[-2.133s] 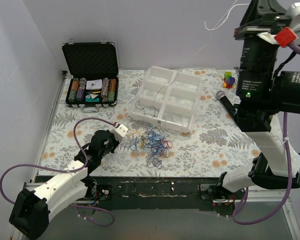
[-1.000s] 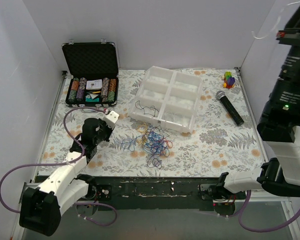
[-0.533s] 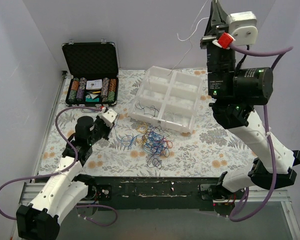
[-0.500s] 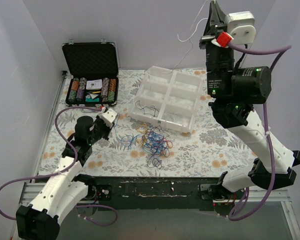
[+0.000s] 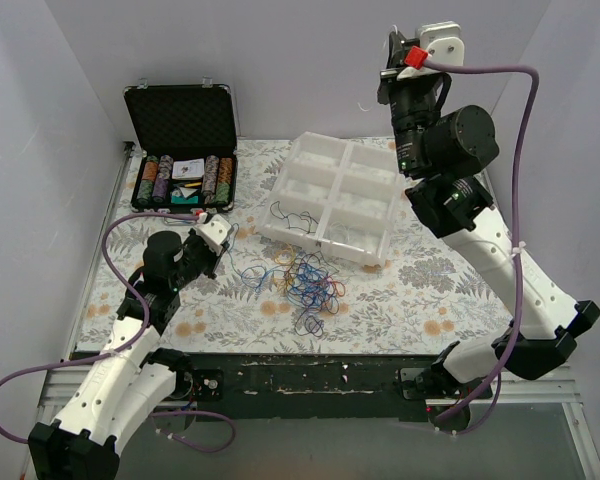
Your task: Untangle the cables
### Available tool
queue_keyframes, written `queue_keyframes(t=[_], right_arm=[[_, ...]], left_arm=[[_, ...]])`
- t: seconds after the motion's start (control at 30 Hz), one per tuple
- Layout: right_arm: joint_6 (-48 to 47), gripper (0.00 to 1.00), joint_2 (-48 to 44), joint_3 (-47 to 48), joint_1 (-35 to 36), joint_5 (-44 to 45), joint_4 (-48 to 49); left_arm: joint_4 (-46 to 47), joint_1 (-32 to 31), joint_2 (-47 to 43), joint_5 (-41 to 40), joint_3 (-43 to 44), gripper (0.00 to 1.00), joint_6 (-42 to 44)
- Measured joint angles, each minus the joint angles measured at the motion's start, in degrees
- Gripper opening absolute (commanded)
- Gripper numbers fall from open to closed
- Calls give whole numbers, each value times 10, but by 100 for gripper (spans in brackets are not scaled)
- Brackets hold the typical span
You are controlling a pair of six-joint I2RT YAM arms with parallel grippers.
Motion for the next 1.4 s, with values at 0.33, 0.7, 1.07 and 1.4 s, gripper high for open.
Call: queue_keyframes(t=[0.33, 0.7, 1.07, 1.4], right_arm=[[53, 1, 3, -35, -48, -18, -30], [71, 1, 4, -42, -55, -37, -34], [83, 1, 4, -45, -56, -46, -42], [86, 1, 4, -45, -59, -48, -42]], left_arm=[[-3, 0, -4, 2, 0, 0, -4], [-3, 0, -4, 3, 0, 0, -4], [-2, 0, -4, 3, 0, 0, -4], [-2, 0, -4, 3, 0, 0, -4]])
